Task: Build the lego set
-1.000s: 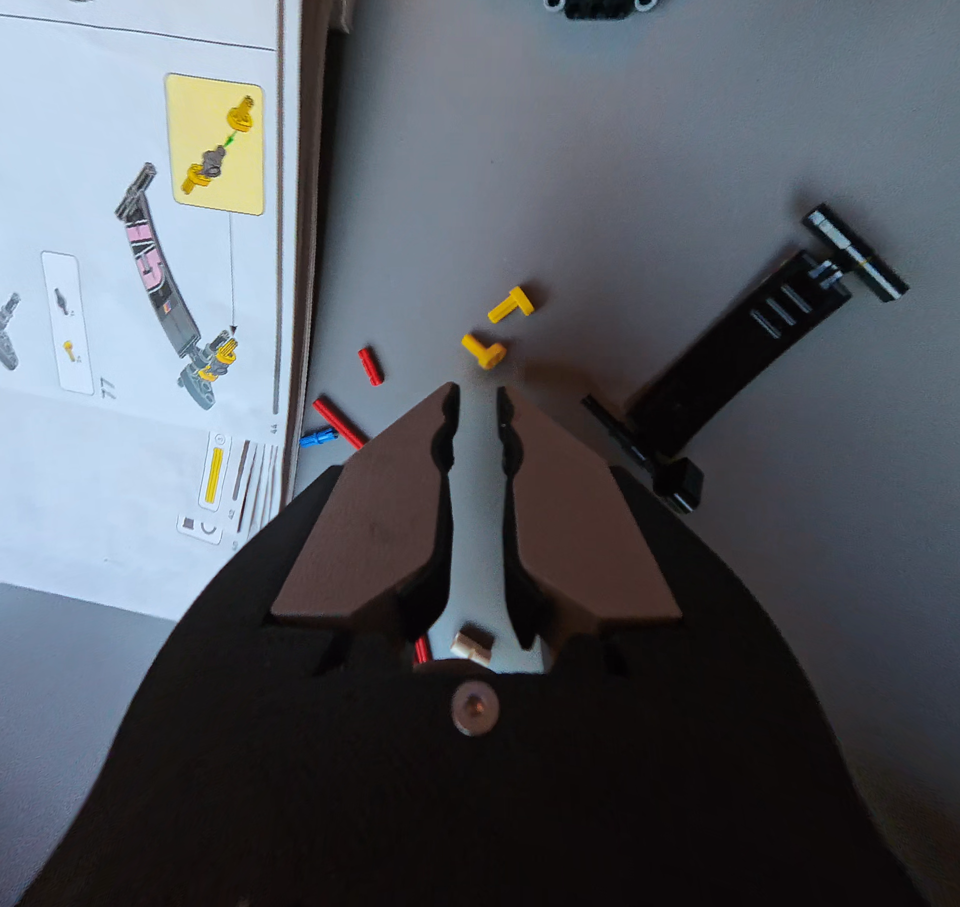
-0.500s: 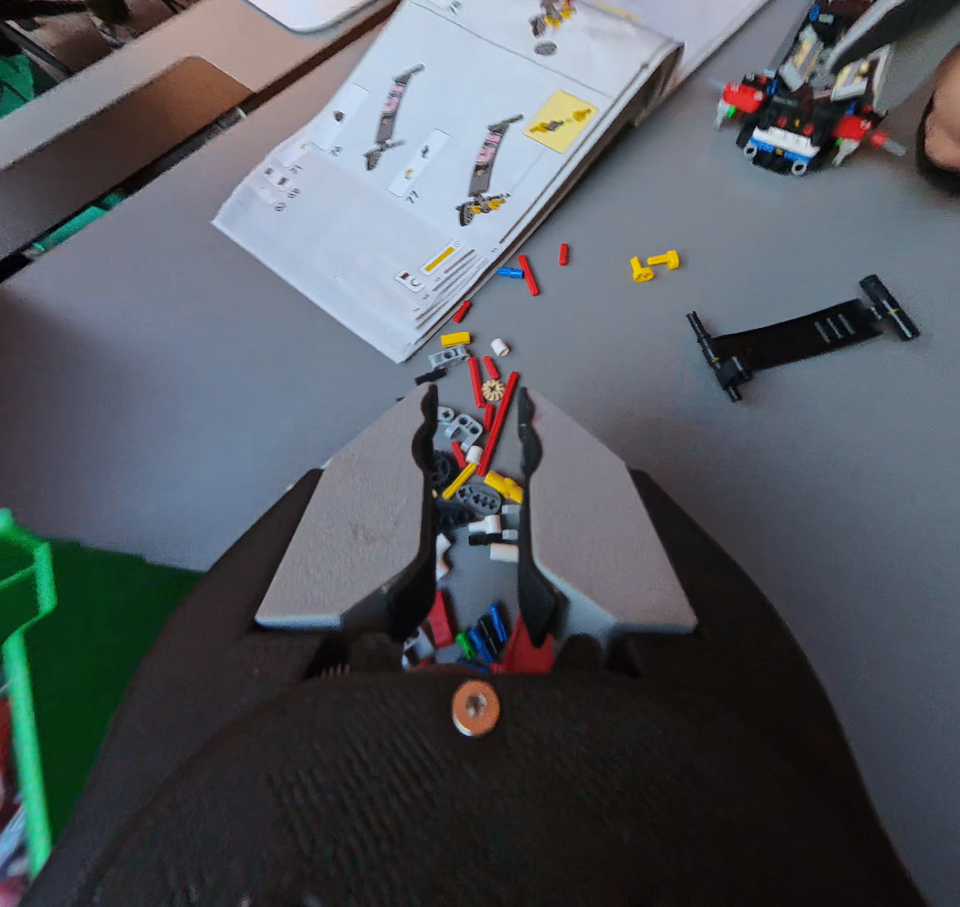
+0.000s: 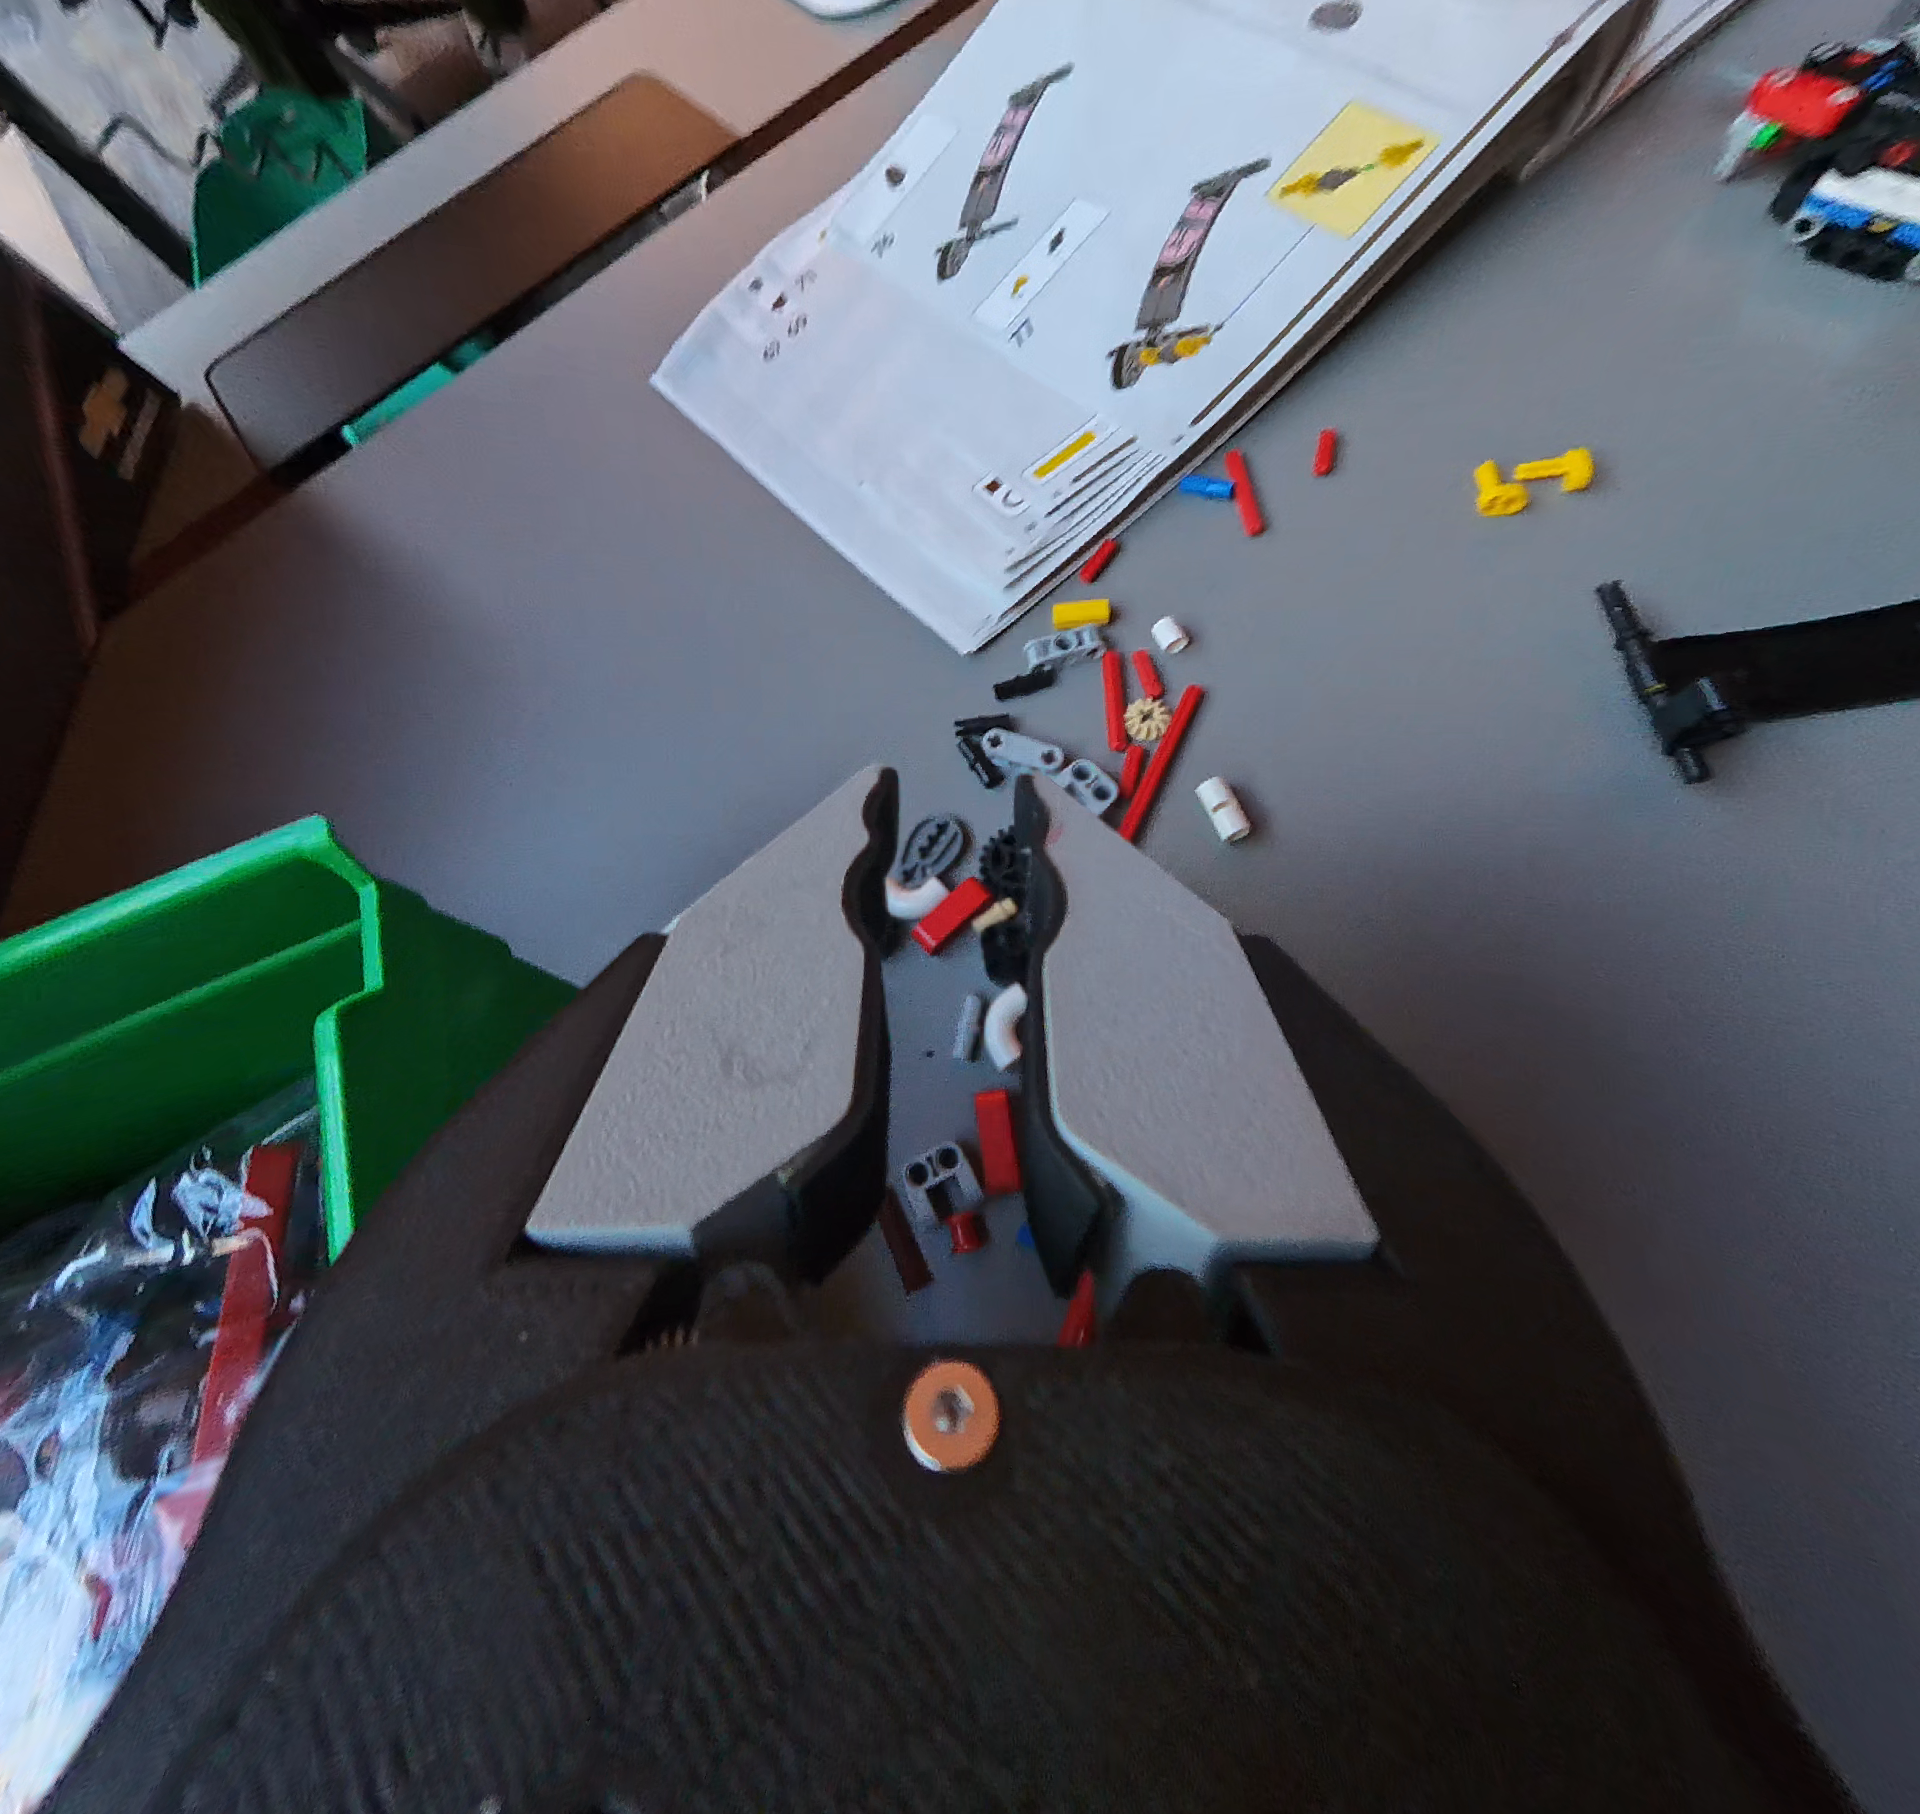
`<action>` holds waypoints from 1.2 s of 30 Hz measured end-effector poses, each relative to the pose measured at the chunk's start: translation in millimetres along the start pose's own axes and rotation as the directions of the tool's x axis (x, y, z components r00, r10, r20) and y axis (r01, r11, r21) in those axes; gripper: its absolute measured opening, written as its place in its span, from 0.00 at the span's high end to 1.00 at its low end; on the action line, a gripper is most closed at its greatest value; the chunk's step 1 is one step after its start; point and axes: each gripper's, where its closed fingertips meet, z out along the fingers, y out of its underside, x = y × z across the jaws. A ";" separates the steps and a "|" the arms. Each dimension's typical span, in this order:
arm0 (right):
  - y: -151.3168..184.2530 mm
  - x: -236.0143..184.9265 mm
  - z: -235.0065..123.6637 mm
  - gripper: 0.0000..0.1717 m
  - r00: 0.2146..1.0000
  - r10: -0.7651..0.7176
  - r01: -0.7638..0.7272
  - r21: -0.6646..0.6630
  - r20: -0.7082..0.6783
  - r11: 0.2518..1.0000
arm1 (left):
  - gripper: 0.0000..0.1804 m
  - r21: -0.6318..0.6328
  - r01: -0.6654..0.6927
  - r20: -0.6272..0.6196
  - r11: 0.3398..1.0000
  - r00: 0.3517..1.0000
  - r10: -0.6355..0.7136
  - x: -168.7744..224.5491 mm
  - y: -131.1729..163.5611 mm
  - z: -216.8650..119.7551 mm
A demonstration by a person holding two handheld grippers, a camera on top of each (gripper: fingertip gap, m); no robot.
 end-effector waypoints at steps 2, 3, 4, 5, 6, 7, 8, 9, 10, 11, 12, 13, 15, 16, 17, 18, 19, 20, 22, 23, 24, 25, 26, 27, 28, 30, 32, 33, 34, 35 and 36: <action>2.3 1.0 2.5 0.94 1.000 -0.002 0.002 -0.018 -0.013 1.000 | 0.88 -0.013 0.011 0.003 1.000 1.000 -0.011 -0.3 2.1 0.3; 5.7 2.9 4.2 0.88 1.000 0.010 -0.010 -0.039 -0.022 0.999 | 0.88 -0.012 0.019 0.002 1.000 1.000 -0.019 -0.4 1.8 -0.4; 10.2 4.6 6.1 0.83 0.999 0.024 -0.026 -0.067 -0.026 0.997 | 0.88 -0.014 0.028 0.004 1.000 1.000 -0.028 -1.0 1.7 -1.1; 14.7 5.9 7.6 0.81 0.999 0.039 -0.042 -0.093 -0.030 0.995 | 0.87 -0.018 0.036 0.002 0.999 0.999 -0.036 -1.1 1.8 -1.5; 17.7 6.6 8.5 0.80 0.998 0.049 -0.053 -0.109 -0.032 0.993 | 0.87 -0.022 0.042 0.000 0.999 0.999 -0.042 -1.0 2.0 -1.5; 18.5 6.6 8.5 0.81 0.998 0.055 -0.058 -0.113 -0.031 0.992 | 0.87 -0.025 0.046 -0.001 0.999 0.999 -0.046 -0.9 2.3 -1.0; 17.5 6.9 7.7 0.82 0.998 0.055 -0.058 -0.106 -0.034 0.993 | 0.87 -0.029 0.045 0.000 0.999 0.999 -0.045 -0.8 2.7 0.0; 15.6 7.1 6.7 0.83 0.998 0.052 -0.056 -0.095 -0.037 0.994 | 0.87 -0.035 0.043 0.004 0.998 0.999 -0.043 -1.0 3.6 1.2; 13.7 7.1 5.7 0.84 0.998 0.051 -0.054 -0.084 -0.038 0.995 | 0.87 -0.044 0.039 0.007 0.998 0.999 -0.038 -0.7 4.7 2.5; 12.2 7.1 4.8 0.85 0.998 0.049 -0.052 -0.076 -0.038 0.996 | 0.87 -0.053 0.034 0.007 0.998 0.999 -0.034 0.2 5.6 3.7; 11.4 6.9 4.2 0.85 0.998 0.048 -0.050 -0.070 -0.037 0.996 | 0.87 -0.060 0.030 0.007 0.998 1.000 -0.030 1.1 6.0 4.4; 10.9 6.7 3.7 0.86 0.998 0.049 -0.051 -0.066 -0.035 0.997 | 0.87 -0.063 0.025 0.006 0.998 1.000 -0.024 2.1 5.6 4.8; 9.6 5.4 3.2 0.88 0.998 0.048 -0.050 -0.060 -0.029 0.997 | 0.87 -0.066 0.009 0.000 0.998 1.000 -0.009 4.1 4.4 4.9; 8.7 4.8 2.9 0.89 0.999 0.045 -0.046 -0.056 -0.027 0.997 | 0.87 -0.068 0.006 0.004 0.998 1.000 -0.006 3.5 3.8 4.7; 8.0 4.4 2.6 0.89 0.999 0.040 -0.041 -0.053 -0.028 0.998 | 0.87 -0.069 0.006 0.007 0.998 1.000 -0.005 3.0 3.1 4.3; 7.5 3.9 2.3 0.90 0.999 0.034 -0.036 -0.052 -0.029 0.998 | 0.87 -0.068 0.007 0.008 0.998 1.000 -0.006 2.7 2.2 3.8; 7.0 3.5 2.1 0.91 0.999 0.029 -0.030 -0.051 -0.030 0.998 | 0.87 -0.067 0.009 0.009 0.998 1.000 -0.008 2.2 1.6 3.2; 6.7 2.9 2.1 0.91 0.999 0.025 -0.026 -0.050 -0.030 0.998 | 0.87 -0.067 0.010 0.010 0.998 1.000 -0.010 1.6 1.2 2.5; 6.1 2.0 2.0 0.92 0.999 0.021 -0.022 -0.048 -0.026 0.999 | 0.87 -0.066 0.013 0.014 0.998 1.000 -0.012 0.4 0.8 1.1; 6.0 1.3 2.1 0.92 1.000 0.020 -0.021 -0.047 -0.022 0.999 | 0.87 -0.065 0.014 0.014 0.998 1.000 -0.013 0.2 0.7 0.5; 5.7 0.3 2.2 0.93 1.000 0.020 -0.021 -0.046 -0.016 0.999 | 0.87 -0.065 0.015 0.013 0.998 1.000 -0.014 0.3 0.7 0.1; 5.3 -1.0 2.3 0.94 1.000 0.019 -0.019 -0.043 -0.008 0.999 | 0.87 -0.065 0.014 0.011 0.998 1.000 -0.013 0.6 0.7 0.0; 4.8 -2.0 2.3 0.94 1.000 0.017 -0.017 -0.041 -0.004 0.999 | 0.87 -0.068 0.012 0.008 0.998 1.000 -0.011 1.2 1.1 0.1; 4.4 -2.6 2.2 0.95 1.000 0.013 -0.013 -0.040 -0.003 0.999 | 0.87 -0.071 0.010 0.006 0.997 1.000 -0.009 1.5 1.4 0.4; 4.1 -3.0 2.0 0.96 1.000 0.007 -0.007 -0.039 -0.003 0.999 | 0.87 -0.074 0.009 0.007 0.997 1.000 -0.008 1.6 1.6 0.7; 3.9 -4.1 1.9 0.97 1.000 -0.001 0.001 -0.039 -0.002 0.999 | 0.87 -0.075 0.007 0.004 0.997 1.000 -0.007 2.3 0.9 0.8; 3.9 -4.6 2.0 0.98 1.000 -0.005 0.005 -0.040 -0.001 0.999 | 0.87 -0.076 0.005 0.003 0.997 1.000 -0.005 2.7 0.5 0.5; 4.2 -4.8 2.1 0.98 1.000 -0.004 0.004 -0.041 0.001 0.999 | 0.87 -0.077 0.005 0.003 0.997 1.000 -0.005 2.6 0.6 0.3; 4.3 -4.9 2.2 0.98 1.000 -0.003 0.003 -0.041 0.003 0.999 | 0.87 -0.079 0.005 0.004 0.997 1.000 -0.004 2.3 0.9 -0.1; 4.3 -5.3 2.2 0.99 1.000 -0.002 0.002 -0.041 0.006 0.999 | 0.87 -0.081 0.005 0.005 0.997 1.000 -0.005 1.7 1.3 -0.6; 4.4 -5.6 2.2 0.99 1.000 0.000 0.001 -0.041 0.008 0.999 | 0.87 -0.083 0.007 0.007 0.997 1.000 -0.006 1.0 1.6 -1.2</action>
